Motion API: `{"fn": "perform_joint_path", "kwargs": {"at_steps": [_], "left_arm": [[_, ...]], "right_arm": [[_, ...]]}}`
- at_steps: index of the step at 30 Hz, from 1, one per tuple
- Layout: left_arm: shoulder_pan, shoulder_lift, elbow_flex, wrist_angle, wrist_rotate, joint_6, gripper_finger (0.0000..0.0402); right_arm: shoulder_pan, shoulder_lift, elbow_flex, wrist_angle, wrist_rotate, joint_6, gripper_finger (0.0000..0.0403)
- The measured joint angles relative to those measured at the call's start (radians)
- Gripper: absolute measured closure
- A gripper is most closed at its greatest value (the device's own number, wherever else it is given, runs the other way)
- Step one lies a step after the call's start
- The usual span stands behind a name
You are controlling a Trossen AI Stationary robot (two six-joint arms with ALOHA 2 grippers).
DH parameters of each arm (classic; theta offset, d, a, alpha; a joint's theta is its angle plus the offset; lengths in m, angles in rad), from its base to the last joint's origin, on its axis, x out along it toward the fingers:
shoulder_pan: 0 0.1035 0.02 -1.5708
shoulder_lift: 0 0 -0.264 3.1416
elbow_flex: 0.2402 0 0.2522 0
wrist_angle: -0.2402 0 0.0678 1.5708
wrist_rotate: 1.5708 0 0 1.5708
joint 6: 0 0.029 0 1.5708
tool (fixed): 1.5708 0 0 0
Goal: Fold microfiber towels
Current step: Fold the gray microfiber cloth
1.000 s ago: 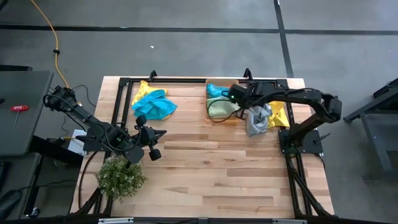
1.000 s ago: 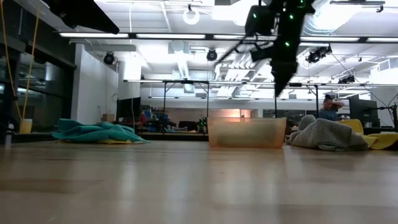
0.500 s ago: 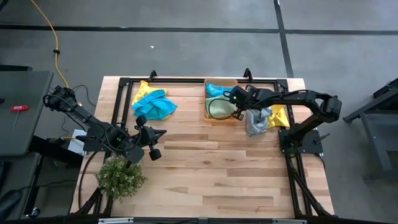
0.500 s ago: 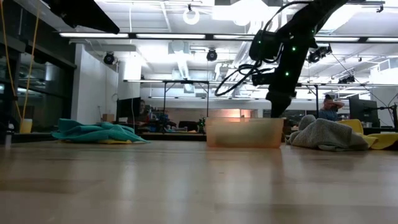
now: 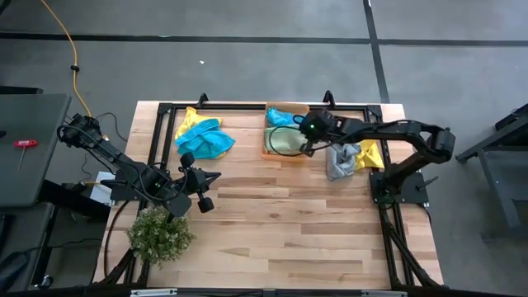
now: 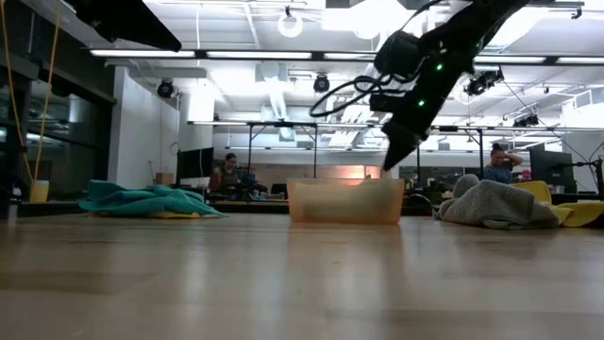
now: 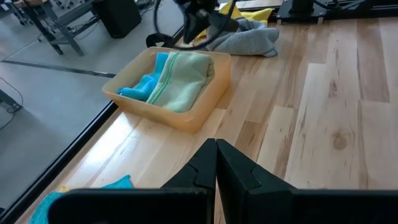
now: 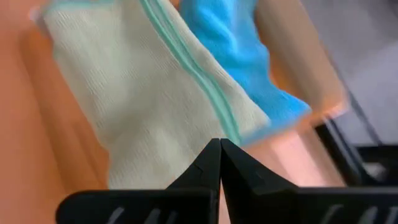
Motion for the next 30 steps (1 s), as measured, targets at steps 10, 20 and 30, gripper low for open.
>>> {"fn": "perform_joint_path", "kwargs": {"at_steps": [10, 20, 30], "left_arm": [[0.000, 0.000, 0.000, -0.001, 0.021, -0.006, 0.0402], [0.014, 0.013, 0.000, 0.047, 0.087, -0.011, 0.0401], [0.141, 0.095, 0.001, 0.336, 0.289, 0.162, 0.0402]], "right_arm": [[0.217, -0.301, -0.154, -0.246, 0.058, 0.223, 0.0403], [0.673, -0.511, -0.446, -0.243, 0.257, 1.006, 0.0403], [0.972, -0.369, -0.347, -0.624, 0.304, 1.685, 0.0403]]}}
